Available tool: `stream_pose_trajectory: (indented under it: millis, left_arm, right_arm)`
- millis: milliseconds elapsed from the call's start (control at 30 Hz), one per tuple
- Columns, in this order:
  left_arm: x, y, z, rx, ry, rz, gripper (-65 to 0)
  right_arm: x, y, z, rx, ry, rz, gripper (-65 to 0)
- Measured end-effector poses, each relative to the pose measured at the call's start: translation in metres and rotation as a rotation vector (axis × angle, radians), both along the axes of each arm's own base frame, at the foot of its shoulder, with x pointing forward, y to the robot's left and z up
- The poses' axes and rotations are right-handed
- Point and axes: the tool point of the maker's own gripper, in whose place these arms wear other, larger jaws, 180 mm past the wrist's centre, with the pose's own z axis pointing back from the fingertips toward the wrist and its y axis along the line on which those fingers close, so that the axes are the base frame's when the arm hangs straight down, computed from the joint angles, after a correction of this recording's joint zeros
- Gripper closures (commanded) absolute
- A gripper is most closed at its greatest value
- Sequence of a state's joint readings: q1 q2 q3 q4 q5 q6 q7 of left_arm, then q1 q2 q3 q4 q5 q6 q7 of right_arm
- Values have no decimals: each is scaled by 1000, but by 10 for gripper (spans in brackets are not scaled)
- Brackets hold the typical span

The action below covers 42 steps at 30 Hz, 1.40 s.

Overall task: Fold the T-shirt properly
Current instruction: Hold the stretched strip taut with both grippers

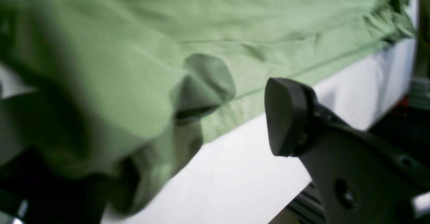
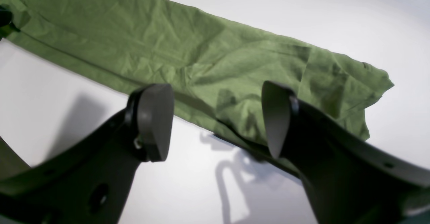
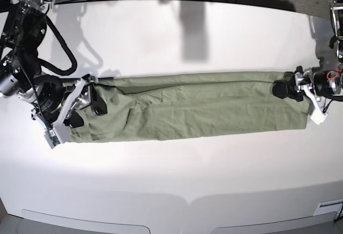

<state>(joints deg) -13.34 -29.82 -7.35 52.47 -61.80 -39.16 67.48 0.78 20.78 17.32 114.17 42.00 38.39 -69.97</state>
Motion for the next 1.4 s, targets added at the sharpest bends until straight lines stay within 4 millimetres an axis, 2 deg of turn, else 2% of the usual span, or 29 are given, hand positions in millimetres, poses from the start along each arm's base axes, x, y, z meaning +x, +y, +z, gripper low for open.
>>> stream_pose_trajectory:
  millis: [433,533,833,967,1133,1233,1400]
  left_arm:
    - [6,5,2,6,-29,29,-450]
    - [16,7,7,-3,-74,67,-450]
    - [26,16,16,-30,-122,141,-450]
    - [23,20,8,26,-112,129,-450]
    - [25,17,7,22,-118,132,-447]
    - [25,14,7,16,-119,132,-393]
    - [27,10,6,4,-125,136,-167]
  right_arm:
    - [0,0,0,0,0,0,-411]
    - [0,0,0,0,0,0,-411]
    - [-1,-1,-1,-5,8,0,-411]
    - [-1,-1,-1,-6,9,0,-411]
    - [-1,-1,-1,-5,9,0,-411]
    - [-1,-1,-1,-5,9,0,-411]
    - [-2,-1,-2,-10,16,0,-411]
